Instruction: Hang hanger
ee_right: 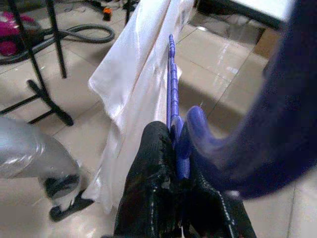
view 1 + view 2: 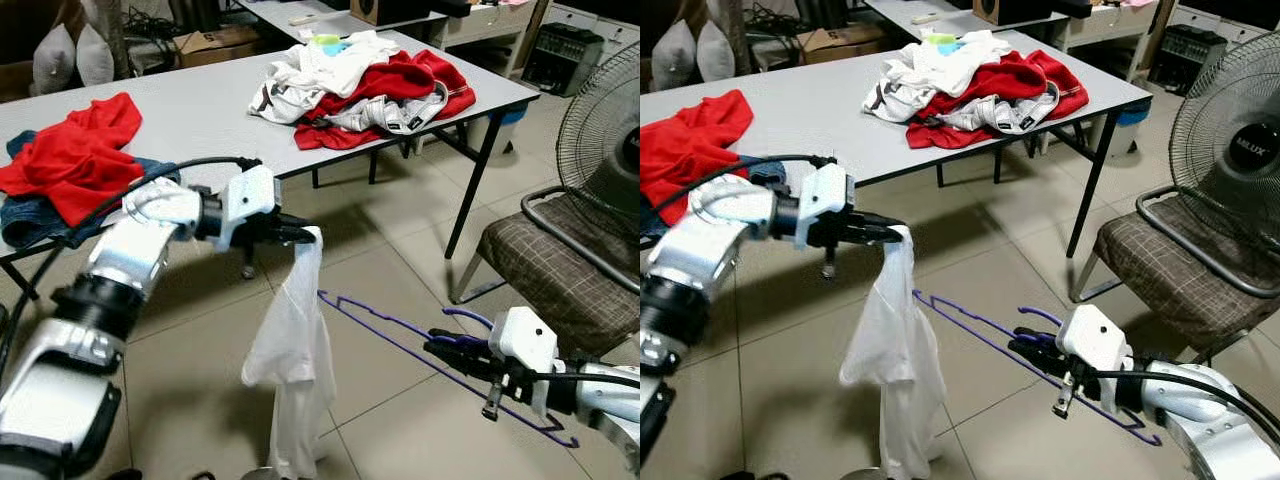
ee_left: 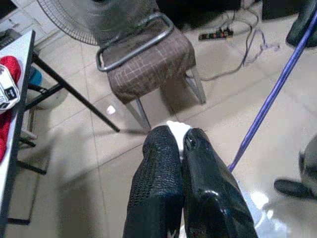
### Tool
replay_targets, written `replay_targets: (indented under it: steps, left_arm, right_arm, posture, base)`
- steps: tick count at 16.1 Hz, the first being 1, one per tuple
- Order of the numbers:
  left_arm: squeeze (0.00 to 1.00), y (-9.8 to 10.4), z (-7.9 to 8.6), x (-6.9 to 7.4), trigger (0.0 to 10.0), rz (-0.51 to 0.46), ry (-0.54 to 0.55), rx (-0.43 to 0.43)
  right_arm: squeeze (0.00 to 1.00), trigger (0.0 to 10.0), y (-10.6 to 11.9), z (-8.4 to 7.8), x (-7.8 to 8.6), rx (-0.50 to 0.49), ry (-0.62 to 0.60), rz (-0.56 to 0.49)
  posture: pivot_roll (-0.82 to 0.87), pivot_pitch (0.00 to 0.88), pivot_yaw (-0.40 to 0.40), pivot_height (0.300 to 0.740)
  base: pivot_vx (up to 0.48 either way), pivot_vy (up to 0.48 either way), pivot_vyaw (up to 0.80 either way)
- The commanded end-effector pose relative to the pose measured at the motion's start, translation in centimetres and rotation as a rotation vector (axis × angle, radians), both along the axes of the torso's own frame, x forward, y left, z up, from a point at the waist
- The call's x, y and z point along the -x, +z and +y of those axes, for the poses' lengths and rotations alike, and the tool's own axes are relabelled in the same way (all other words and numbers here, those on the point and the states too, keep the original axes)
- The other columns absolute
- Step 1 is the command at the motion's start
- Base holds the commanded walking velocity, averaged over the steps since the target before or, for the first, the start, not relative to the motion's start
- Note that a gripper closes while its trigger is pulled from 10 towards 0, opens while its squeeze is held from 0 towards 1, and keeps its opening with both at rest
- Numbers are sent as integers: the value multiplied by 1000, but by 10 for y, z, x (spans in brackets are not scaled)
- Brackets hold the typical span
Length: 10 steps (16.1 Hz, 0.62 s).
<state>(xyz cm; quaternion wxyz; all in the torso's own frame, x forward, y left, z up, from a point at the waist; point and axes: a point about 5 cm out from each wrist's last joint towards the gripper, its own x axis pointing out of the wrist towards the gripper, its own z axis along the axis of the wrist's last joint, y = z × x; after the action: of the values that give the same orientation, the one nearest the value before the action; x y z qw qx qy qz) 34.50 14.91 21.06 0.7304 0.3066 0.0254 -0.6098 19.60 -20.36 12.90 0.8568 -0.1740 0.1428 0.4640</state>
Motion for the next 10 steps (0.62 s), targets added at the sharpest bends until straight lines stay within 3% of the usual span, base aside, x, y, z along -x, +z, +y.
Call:
replay_targets:
  steps: [1, 6, 10]
  left_arm:
    - [0, 12, 4, -3, 10000, -54, -13, -20]
    - [0, 8, 3, -5, 10000, -62, -52, -55]
    - [0, 6, 0, 0, 10000, -79, -115, -61]
  right_arm:
    - [0, 10000, 10, -2, 3, 5, 18, -28]
    - [0, 10000, 18, -7, 10, 28, 34, -38]
    - [0, 10000, 18, -23, 6, 109, -12, -46]
  posture:
    - [33, 0, 84, 740]
    - [35, 0, 90, 740]
    - [34, 0, 88, 740]
  base:
    - [0, 0, 0]
    - [0, 0, 0]
    - [0, 0, 0]
